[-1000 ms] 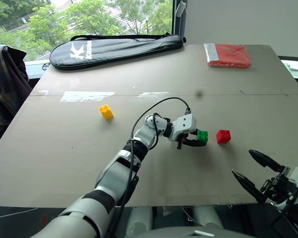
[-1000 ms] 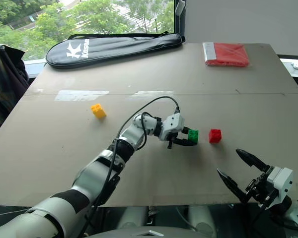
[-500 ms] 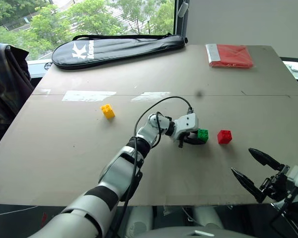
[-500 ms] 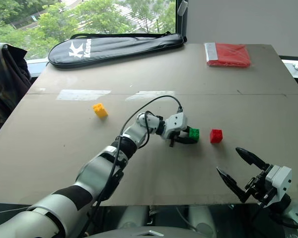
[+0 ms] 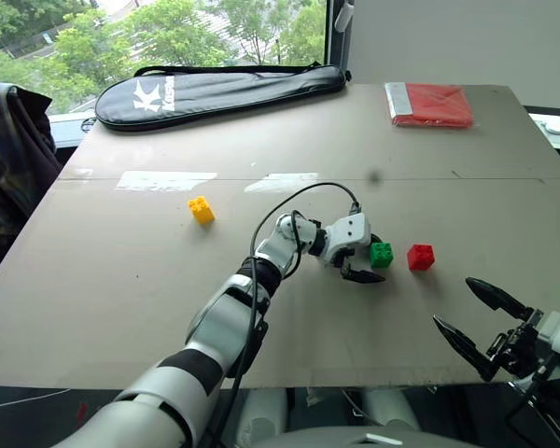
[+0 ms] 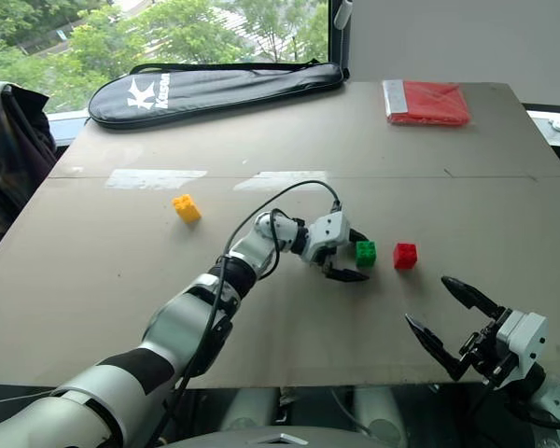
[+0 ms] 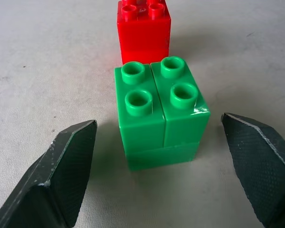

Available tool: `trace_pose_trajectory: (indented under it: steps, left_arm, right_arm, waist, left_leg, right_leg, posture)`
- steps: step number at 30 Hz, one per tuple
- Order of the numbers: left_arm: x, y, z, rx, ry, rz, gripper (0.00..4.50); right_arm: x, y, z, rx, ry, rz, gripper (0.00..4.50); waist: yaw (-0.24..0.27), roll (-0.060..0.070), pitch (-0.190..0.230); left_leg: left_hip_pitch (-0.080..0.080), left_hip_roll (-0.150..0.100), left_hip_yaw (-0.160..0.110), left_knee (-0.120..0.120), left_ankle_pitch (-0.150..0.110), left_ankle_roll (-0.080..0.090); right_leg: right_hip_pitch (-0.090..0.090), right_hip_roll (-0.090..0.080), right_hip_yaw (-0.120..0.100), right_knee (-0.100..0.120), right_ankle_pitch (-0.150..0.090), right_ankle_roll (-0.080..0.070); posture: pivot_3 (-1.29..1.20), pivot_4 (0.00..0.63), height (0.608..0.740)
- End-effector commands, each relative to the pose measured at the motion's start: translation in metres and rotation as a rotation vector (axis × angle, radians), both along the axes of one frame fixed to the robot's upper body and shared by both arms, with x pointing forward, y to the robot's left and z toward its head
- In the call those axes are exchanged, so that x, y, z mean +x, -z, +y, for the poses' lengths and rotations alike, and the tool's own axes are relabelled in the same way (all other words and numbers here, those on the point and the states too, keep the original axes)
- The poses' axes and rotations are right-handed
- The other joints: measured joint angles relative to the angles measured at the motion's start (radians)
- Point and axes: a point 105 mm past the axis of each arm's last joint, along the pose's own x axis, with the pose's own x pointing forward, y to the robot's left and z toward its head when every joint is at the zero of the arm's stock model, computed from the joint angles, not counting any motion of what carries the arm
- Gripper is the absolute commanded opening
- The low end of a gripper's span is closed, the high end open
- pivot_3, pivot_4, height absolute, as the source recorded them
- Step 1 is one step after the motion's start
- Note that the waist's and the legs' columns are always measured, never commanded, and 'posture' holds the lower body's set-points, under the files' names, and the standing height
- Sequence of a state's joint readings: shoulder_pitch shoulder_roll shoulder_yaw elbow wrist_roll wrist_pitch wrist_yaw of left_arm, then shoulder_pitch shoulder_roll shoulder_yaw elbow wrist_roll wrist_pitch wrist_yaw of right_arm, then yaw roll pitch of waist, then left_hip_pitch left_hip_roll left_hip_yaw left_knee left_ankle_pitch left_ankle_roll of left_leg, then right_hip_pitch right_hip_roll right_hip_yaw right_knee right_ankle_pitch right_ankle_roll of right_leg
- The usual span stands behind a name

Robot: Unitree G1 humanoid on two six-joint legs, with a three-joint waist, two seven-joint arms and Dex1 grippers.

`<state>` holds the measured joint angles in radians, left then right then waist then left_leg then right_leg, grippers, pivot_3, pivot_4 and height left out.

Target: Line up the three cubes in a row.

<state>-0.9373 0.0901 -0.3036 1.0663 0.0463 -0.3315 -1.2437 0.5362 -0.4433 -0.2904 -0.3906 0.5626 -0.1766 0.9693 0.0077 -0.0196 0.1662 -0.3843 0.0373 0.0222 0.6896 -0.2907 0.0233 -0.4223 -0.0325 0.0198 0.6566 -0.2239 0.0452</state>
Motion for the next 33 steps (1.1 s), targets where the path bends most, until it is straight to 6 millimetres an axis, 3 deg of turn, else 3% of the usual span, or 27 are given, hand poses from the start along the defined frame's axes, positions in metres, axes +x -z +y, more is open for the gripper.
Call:
trace_pose_trajectory:
  steps: [1,3,9,14,18,23,28,33]
  left_arm:
    - [0.003,-0.016,0.017,-0.063,-0.004,-0.027,4.30]
    - [-0.001,-0.022,0.028,-0.098,0.005,-0.027,4.30]
    - [-0.033,-0.040,0.098,-0.231,-0.172,-0.019,4.30]
    - [-0.033,-0.042,0.139,-0.355,-0.634,-0.084,4.30]
    - [-0.038,-0.044,0.167,-0.441,-0.936,-0.164,4.30]
    - [-0.042,-0.040,0.217,-0.466,-1.427,-0.328,4.30]
    - [-0.031,-0.030,0.244,-0.381,-1.720,-0.397,4.30]
    - [-0.013,-0.026,0.250,-0.320,-1.815,-0.430,4.30]
  right_arm:
    - [0.001,-0.015,0.008,0.010,-0.046,-0.051,4.50]
    - [0.003,-0.018,0.011,0.017,-0.070,-0.055,4.50]
    - [0.015,-0.035,0.031,0.045,-0.194,-0.086,4.50]
    - [0.031,-0.039,0.036,0.045,-0.204,-0.111,4.50]
    - [0.034,-0.035,0.035,0.037,-0.217,-0.103,4.50]
    - [0.040,-0.039,0.041,0.048,-0.263,-0.091,4.50]
    - [0.044,-0.043,0.043,0.044,-0.291,-0.087,4.50]
    - [0.045,-0.046,0.044,0.044,-0.299,-0.090,4.50]
  waist:
    - [-0.006,0.000,0.000]
    - [-0.009,0.001,0.000]
    - [-0.025,0.002,0.001]
    - [0.006,0.003,0.001]
    - [0.010,0.002,0.001]
    - [0.005,0.002,0.001]
    - [0.007,0.001,0.001]
    - [0.007,0.001,0.001]
  left_leg:
    - [0.000,0.000,0.000,0.000,0.000,0.000]
    - [0.001,0.001,-0.001,0.000,0.000,0.000]
    - [0.002,0.003,-0.002,-0.002,0.000,0.000]
    - [0.002,0.002,-0.003,-0.001,0.000,0.000]
    - [0.003,0.001,-0.002,0.000,0.000,0.000]
    - [0.003,0.000,-0.002,0.000,0.000,0.000]
    - [0.004,0.000,-0.001,0.000,0.000,0.000]
    - [0.004,0.000,-0.002,0.000,0.000,0.000]
  right_leg:
    - [0.000,0.000,0.000,0.001,0.000,0.000]
    - [0.000,0.001,0.000,0.001,0.000,0.000]
    - [-0.001,0.000,0.003,0.002,0.002,-0.005]
    - [0.000,-0.002,0.001,0.002,0.000,-0.001]
    - [0.002,-0.004,0.002,0.001,0.000,-0.001]
    - [0.002,-0.004,0.003,0.002,0.000,-0.001]
    - [0.003,-0.002,-0.001,0.002,0.000,-0.001]
    - [0.003,-0.001,-0.002,0.002,0.002,0.002]
  posture:
    - [0.00,0.150,0.708]
    - [0.00,0.150,0.708]
    - [0.00,0.150,0.708]
    - [0.00,0.150,0.708]
    - [0.00,0.150,0.708]
    - [0.00,0.150,0.708]
    - [0.00,0.150,0.708]
    - [0.00,0.150,0.708]
